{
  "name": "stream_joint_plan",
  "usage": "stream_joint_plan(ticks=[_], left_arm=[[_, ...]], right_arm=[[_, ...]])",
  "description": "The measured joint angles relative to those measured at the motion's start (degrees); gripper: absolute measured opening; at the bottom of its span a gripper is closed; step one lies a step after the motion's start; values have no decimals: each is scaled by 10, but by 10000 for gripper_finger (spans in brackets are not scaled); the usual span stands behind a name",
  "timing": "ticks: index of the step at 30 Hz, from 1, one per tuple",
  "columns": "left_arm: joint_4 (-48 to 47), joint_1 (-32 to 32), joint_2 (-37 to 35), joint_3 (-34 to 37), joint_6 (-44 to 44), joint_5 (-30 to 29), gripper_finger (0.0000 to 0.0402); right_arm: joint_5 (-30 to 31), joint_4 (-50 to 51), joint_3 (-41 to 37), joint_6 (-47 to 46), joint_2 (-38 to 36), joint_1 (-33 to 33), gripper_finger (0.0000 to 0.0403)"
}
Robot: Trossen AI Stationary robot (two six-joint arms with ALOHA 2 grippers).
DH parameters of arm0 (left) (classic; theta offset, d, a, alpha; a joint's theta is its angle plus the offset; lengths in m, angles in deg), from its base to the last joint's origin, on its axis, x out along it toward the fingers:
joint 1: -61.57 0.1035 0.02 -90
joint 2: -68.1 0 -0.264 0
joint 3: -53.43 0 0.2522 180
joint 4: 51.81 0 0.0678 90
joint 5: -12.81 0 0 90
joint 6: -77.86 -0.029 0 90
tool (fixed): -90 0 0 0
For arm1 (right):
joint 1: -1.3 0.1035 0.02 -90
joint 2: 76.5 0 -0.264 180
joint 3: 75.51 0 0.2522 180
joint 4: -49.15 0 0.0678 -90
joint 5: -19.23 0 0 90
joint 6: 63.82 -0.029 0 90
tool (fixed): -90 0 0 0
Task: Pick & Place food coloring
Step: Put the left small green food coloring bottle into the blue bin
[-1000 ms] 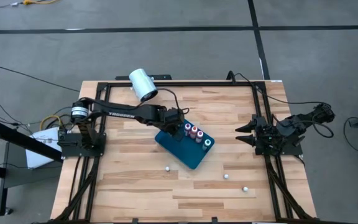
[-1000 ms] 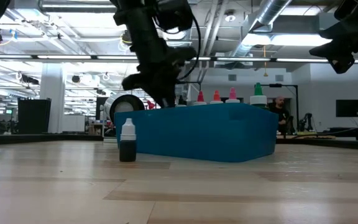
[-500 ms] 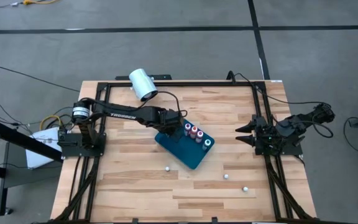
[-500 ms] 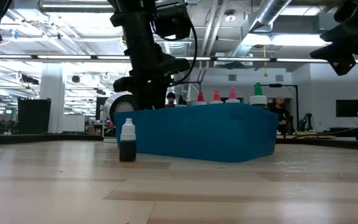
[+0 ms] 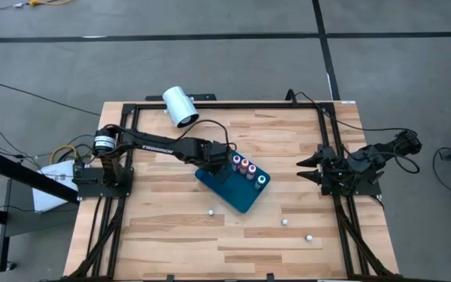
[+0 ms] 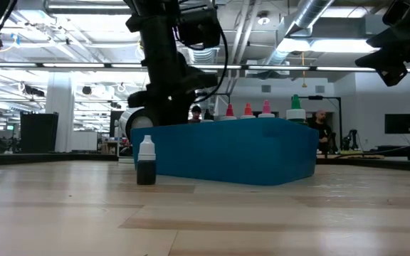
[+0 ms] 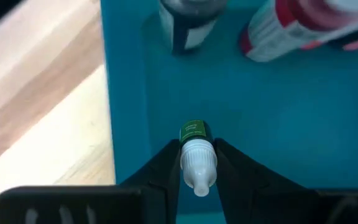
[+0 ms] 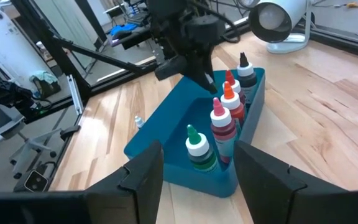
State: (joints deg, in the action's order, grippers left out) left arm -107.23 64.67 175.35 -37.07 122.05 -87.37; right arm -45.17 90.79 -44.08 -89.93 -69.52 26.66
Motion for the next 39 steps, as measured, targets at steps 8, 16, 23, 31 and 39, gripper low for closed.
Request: stream_joint_plan(ticks=[8, 16, 23, 31, 39], left_arm=[[-4, -1, 27, -5, 0, 19, 75], [-10, -1, 27, -5, -4, 6, 75], [-10, 0, 27, -5, -4, 5, 75], [-8, 0, 27, -5, 0, 9, 75], [-11, -1, 27, -5, 2, 20, 80]], right_arm=[[0, 0, 0, -5, 1, 0, 184], [0, 2, 0, -5, 0, 0, 181], [0, 4, 0, -5, 0, 0, 182], [0, 4, 0, -5, 0, 0, 182], [0, 4, 0, -5, 0, 0, 181]])
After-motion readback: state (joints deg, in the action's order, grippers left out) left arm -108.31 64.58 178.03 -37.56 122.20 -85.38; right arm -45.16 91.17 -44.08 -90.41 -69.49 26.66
